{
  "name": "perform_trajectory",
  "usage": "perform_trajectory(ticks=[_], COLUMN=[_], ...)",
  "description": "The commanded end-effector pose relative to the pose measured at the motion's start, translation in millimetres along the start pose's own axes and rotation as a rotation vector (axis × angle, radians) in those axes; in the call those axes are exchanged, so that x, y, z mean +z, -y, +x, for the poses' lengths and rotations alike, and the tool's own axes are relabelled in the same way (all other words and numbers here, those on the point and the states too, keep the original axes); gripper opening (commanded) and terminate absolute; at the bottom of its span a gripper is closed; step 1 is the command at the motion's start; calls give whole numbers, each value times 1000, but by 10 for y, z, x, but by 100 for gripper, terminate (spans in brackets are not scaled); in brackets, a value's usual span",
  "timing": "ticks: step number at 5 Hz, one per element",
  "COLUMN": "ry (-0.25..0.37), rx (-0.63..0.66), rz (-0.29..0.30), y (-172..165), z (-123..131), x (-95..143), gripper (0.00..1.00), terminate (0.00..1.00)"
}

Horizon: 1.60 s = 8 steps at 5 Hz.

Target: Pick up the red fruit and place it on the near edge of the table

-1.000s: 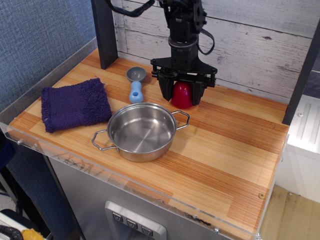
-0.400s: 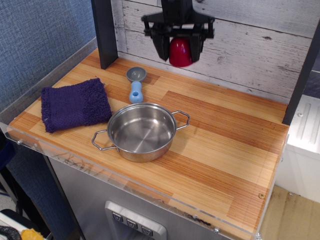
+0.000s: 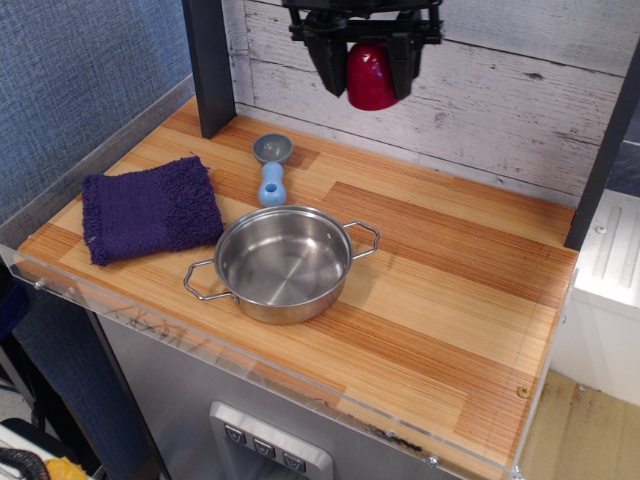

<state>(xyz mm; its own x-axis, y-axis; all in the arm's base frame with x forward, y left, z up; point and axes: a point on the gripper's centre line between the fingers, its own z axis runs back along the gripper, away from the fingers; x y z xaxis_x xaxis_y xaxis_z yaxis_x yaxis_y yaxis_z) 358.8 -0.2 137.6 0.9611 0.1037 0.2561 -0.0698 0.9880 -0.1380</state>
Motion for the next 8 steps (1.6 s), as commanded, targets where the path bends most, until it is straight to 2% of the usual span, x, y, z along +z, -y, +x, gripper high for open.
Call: perform_trajectory(ticks=[1,2,3,5,6,7,8], ry=[28,8,-21,-104,-115,-158,-164], rx=[-161,-223,-288,-388,-436,-480,-493], rz=[-42,-65,-62,-70,-65,-75,-73], y=[196,278,320,339,392,454,519], z=[-419,-620,-833,-1273,-1387,-1472,-1501], x=[337,318,236,-129,-288,-461,-621], gripper=[0,0,0,0,0,0,0], terminate=[0,0,0,0,0,0,0])
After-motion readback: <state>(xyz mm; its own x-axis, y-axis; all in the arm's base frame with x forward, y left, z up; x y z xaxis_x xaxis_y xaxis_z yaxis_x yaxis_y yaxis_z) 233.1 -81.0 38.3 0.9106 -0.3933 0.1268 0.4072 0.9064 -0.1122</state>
